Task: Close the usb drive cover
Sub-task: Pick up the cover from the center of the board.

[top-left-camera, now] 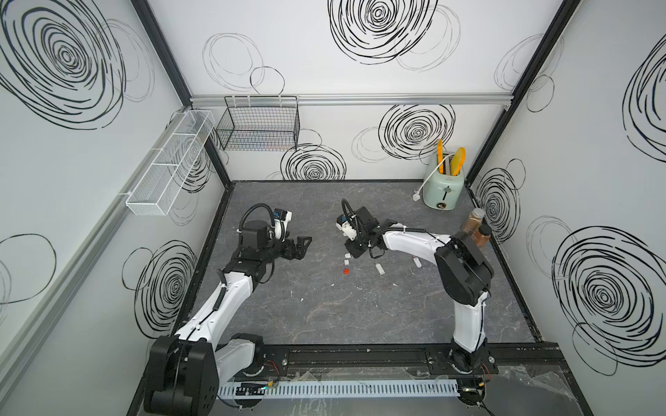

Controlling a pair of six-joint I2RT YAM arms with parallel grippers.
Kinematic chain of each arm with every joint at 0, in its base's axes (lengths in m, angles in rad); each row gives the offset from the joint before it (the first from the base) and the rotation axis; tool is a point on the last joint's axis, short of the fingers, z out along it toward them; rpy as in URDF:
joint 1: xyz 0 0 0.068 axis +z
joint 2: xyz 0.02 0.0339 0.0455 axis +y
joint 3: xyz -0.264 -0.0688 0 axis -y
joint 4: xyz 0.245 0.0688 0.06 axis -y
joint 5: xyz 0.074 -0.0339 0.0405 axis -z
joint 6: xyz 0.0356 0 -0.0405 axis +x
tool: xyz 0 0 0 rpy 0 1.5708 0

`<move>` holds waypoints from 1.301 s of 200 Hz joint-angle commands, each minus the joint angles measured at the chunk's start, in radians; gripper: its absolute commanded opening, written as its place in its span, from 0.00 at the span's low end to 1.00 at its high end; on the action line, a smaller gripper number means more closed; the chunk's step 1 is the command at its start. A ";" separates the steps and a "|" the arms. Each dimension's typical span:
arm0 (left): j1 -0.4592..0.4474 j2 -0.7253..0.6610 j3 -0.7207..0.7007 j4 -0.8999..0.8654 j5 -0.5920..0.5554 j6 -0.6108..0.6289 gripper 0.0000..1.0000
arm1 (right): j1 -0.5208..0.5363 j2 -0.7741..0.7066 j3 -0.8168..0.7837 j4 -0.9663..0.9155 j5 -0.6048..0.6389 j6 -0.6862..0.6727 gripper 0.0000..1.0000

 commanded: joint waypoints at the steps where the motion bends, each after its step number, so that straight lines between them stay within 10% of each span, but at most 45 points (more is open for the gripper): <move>1: -0.012 0.009 0.051 0.021 0.078 -0.037 1.00 | -0.008 -0.107 -0.071 0.065 -0.023 -0.056 0.18; 132: -0.235 0.167 0.101 0.008 0.372 -0.125 0.85 | 0.059 -0.682 -0.744 0.620 -0.100 -0.449 0.14; 260: -0.370 0.342 0.146 0.036 0.502 -0.153 0.66 | 0.165 -0.639 -0.794 0.655 -0.090 -0.595 0.14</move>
